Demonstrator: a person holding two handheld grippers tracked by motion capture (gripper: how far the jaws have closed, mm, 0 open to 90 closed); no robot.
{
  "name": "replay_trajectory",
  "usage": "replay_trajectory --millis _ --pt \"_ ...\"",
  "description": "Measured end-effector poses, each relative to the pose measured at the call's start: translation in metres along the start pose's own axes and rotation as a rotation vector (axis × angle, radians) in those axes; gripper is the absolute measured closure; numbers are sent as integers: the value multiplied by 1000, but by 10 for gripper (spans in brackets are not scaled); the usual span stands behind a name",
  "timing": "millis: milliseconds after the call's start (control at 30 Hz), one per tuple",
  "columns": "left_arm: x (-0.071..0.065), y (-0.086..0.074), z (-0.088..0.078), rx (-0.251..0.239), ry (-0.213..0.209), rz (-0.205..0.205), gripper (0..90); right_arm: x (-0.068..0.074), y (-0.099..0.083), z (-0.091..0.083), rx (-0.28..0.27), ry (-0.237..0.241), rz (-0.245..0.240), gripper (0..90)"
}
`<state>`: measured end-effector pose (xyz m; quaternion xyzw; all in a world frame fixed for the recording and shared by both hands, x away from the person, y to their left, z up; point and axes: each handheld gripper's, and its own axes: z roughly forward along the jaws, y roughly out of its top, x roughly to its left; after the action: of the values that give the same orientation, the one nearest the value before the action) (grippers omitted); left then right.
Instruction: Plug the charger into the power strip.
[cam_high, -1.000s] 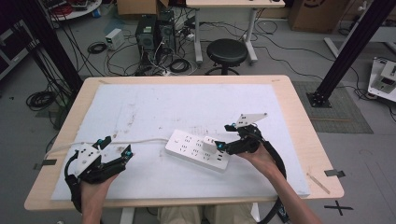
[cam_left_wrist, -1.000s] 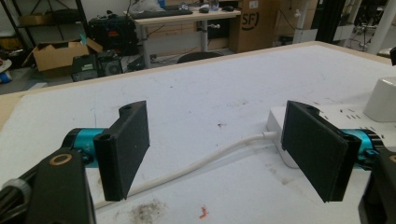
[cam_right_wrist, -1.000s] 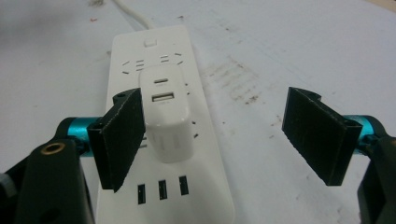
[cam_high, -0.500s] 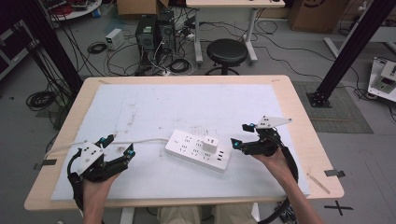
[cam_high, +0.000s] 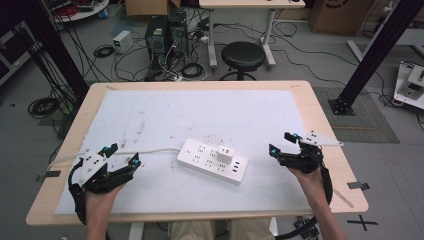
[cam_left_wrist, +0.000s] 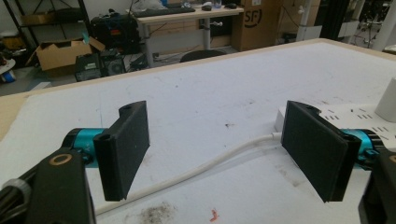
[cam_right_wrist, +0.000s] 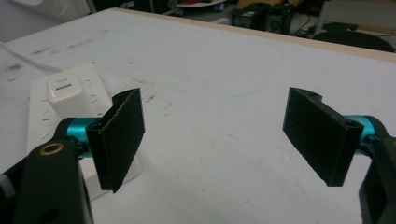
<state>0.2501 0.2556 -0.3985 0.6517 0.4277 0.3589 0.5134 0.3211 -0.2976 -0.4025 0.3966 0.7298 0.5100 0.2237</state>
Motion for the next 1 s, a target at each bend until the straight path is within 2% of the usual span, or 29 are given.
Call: replay_trajectory --millis 133,267,533,1000 --pt "2 -1 0 4 4 4 236 -3 -9 -7 -24 -33 10 209" --pt "3 -2 0 4 10 -3 236 -5 -14 -14 -45 -59 45 206" --pt "3 -3 1 7 8 -1 236 -11 -17 -20 -61 -65 50 206" --pt "3 -4 2 6 5 -1 236 -8 -17 -18 -55 -48 49 206"
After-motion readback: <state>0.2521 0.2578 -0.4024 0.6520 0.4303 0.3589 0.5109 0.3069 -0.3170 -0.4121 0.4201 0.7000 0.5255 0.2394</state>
